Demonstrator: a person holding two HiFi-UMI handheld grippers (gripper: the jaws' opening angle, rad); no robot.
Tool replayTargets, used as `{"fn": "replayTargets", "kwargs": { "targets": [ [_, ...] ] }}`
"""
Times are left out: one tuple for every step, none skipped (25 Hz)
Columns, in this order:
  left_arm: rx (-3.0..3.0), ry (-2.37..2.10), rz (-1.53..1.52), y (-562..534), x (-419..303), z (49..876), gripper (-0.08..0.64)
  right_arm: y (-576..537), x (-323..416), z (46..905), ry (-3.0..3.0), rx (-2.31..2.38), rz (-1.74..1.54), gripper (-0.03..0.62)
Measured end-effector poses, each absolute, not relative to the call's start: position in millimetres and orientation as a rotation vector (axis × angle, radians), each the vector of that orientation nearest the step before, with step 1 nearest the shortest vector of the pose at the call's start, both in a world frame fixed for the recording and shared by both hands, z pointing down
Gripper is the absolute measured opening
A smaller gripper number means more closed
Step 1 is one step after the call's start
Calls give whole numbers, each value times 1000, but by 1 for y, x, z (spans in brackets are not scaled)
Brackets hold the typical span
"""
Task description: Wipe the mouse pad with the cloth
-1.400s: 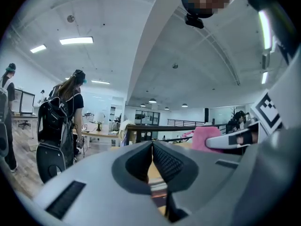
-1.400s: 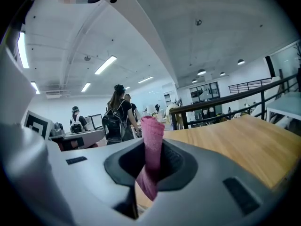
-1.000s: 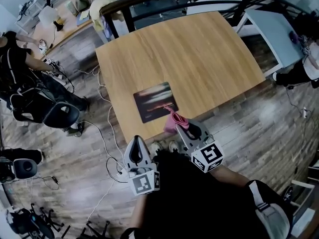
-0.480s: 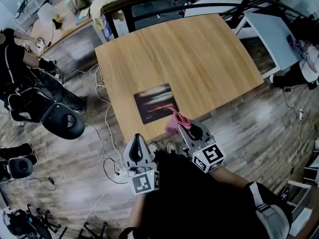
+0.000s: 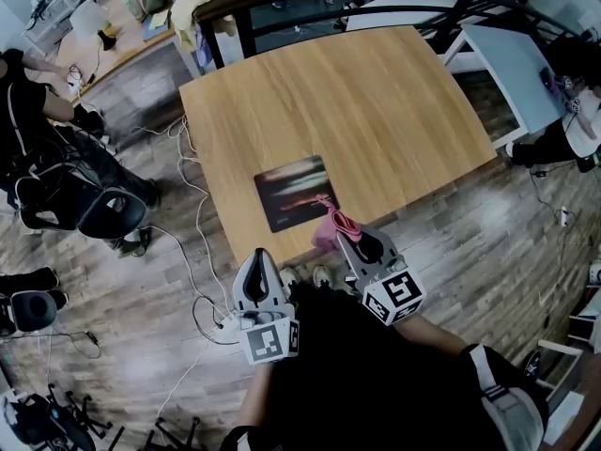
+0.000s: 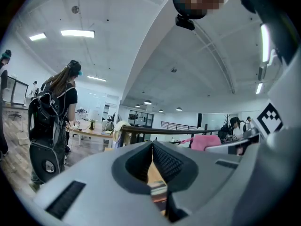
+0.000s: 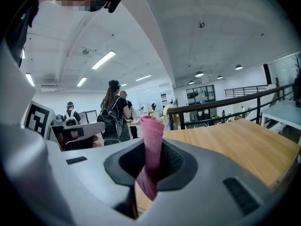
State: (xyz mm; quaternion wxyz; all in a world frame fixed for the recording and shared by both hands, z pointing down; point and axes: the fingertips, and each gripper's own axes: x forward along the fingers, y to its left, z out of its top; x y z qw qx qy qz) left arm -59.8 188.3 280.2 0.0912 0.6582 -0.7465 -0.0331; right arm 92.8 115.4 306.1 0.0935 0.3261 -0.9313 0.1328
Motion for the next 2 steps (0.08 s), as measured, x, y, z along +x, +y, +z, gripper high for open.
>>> {"fn": "replayTargets", "kwargs": {
  "targets": [
    [1955, -2213, -105, 188, -60, 280, 25, 115, 92, 305, -2763, 971, 393, 63],
    [1955, -2207, -111, 187, -61, 280, 24, 114, 91, 304, -2762, 974, 391, 63]
  ]
}}
